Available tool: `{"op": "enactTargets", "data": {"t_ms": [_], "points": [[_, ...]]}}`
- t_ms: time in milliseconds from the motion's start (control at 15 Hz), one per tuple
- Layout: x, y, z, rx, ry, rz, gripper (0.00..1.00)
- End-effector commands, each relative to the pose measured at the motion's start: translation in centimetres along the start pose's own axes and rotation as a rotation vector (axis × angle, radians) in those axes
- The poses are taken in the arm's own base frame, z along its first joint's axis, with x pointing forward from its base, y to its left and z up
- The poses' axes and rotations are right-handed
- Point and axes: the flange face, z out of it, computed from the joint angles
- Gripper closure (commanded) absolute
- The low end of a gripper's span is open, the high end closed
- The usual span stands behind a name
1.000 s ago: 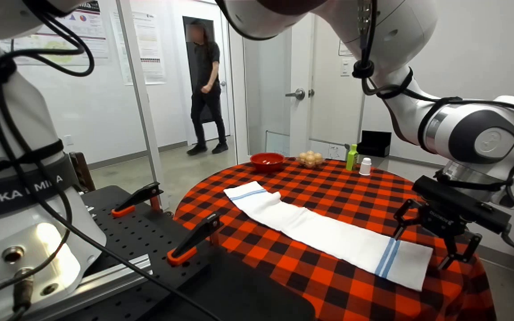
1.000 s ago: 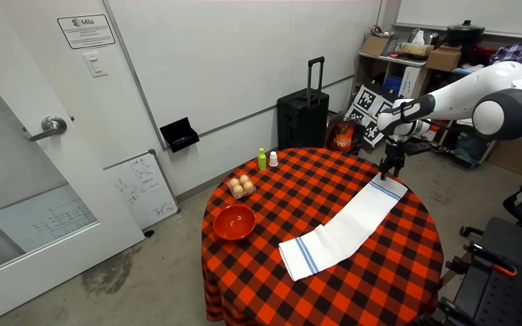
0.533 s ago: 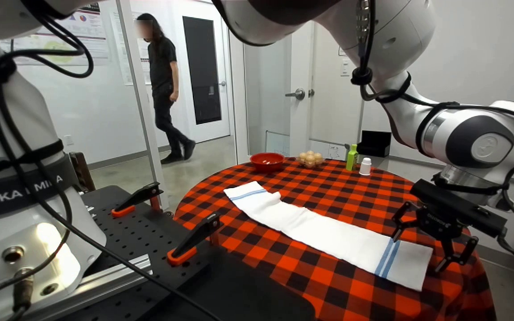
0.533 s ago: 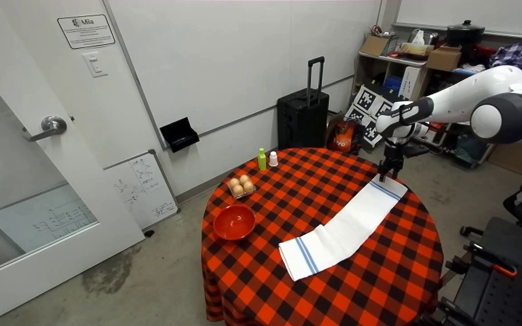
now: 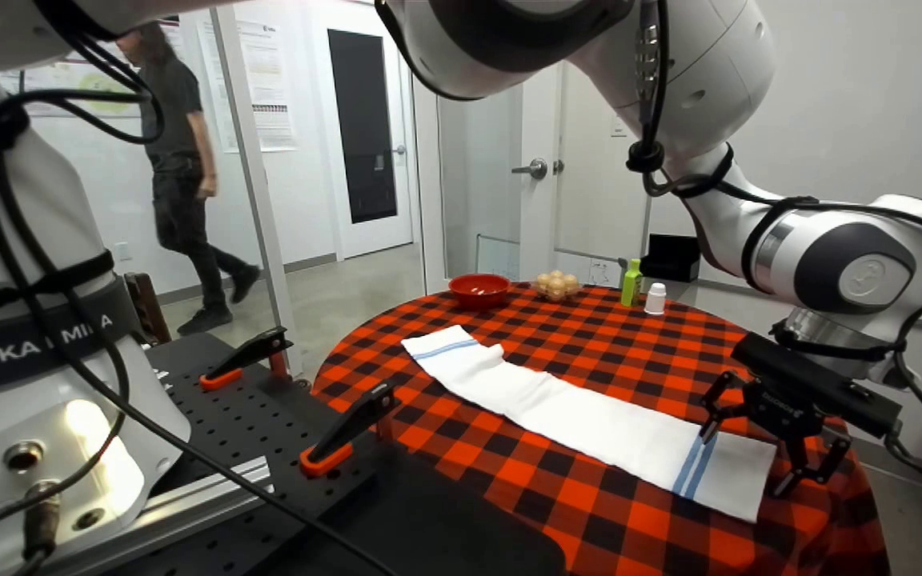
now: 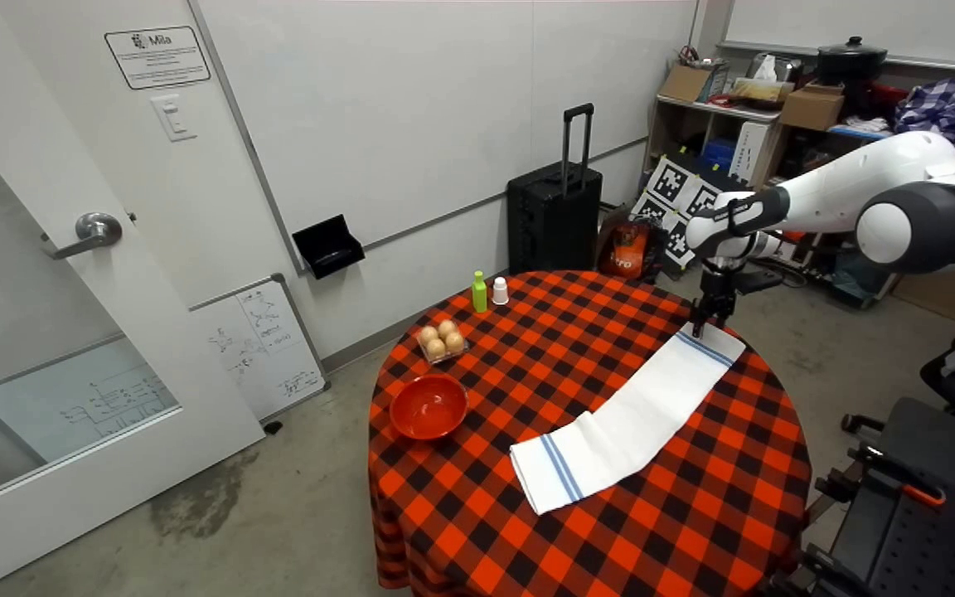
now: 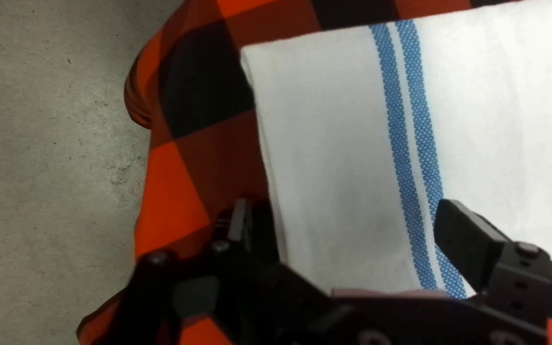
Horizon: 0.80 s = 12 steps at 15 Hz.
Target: Fold the white towel two times over
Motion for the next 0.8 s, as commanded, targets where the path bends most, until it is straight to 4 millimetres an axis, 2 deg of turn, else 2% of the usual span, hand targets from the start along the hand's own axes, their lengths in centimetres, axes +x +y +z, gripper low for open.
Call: {"op": "enactTargets", "data": {"t_ms": [0,533,600,733], "points": [[0.4,0.1,0.3,0.017,0.005,-0.009,0.32],[0.9,-0.1,-1.0,0.005,0.030,-0.020,0.94],[1.0,-0.1,-1.2,0.004,0.033,-0.021,0.99],[1.1,-0.1,-1.7,0.003,0.040,-0.019,1.00]]}}
